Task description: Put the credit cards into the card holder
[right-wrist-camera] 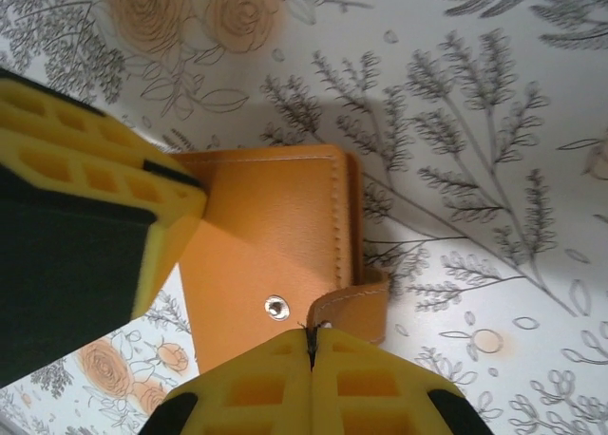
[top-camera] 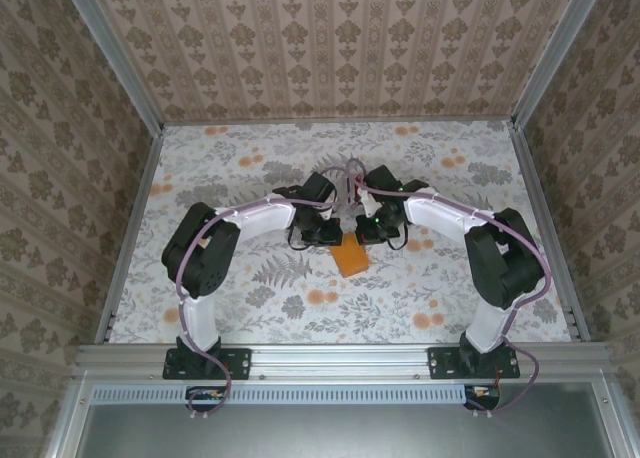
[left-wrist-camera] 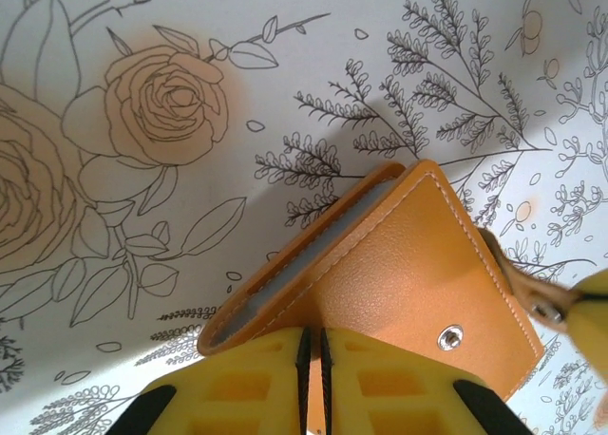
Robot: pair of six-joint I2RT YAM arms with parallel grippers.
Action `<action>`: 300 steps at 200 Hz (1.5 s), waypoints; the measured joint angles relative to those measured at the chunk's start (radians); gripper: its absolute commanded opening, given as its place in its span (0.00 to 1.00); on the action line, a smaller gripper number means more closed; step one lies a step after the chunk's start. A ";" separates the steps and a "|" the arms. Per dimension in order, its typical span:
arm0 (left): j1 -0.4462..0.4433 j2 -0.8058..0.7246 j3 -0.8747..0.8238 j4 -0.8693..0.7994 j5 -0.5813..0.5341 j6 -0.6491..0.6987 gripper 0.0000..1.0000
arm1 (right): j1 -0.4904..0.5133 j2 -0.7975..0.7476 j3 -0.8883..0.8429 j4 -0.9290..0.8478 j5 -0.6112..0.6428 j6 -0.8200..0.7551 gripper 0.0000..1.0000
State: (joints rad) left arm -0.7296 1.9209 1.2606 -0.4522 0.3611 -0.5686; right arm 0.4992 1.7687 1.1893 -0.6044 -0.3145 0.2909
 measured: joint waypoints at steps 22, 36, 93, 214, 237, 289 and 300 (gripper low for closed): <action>-0.003 0.005 0.005 0.001 0.000 0.000 0.15 | 0.020 0.005 0.000 -0.001 -0.002 0.000 0.04; -0.003 0.005 0.005 0.001 0.000 0.000 0.15 | 0.029 0.019 0.000 0.000 -0.002 0.000 0.04; -0.003 0.006 0.005 0.006 0.002 -0.005 0.14 | 0.040 0.045 0.000 0.008 -0.009 0.002 0.04; -0.003 0.006 0.005 0.006 0.002 -0.008 0.14 | 0.041 0.054 0.000 0.026 -0.044 0.006 0.03; -0.003 0.007 0.005 0.006 0.002 -0.008 0.14 | 0.042 0.055 0.000 0.026 -0.044 0.003 0.03; -0.003 0.008 0.005 0.006 0.002 -0.009 0.14 | 0.043 0.057 0.000 0.026 -0.044 -0.002 0.04; -0.003 0.008 0.005 0.006 0.002 -0.009 0.14 | 0.044 0.057 0.000 0.026 -0.044 -0.005 0.03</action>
State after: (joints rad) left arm -0.7326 1.9293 1.2659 -0.4458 0.3630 -0.5774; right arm 0.5434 1.8259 1.1893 -0.5785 -0.3588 0.2863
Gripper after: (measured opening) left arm 0.140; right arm 0.050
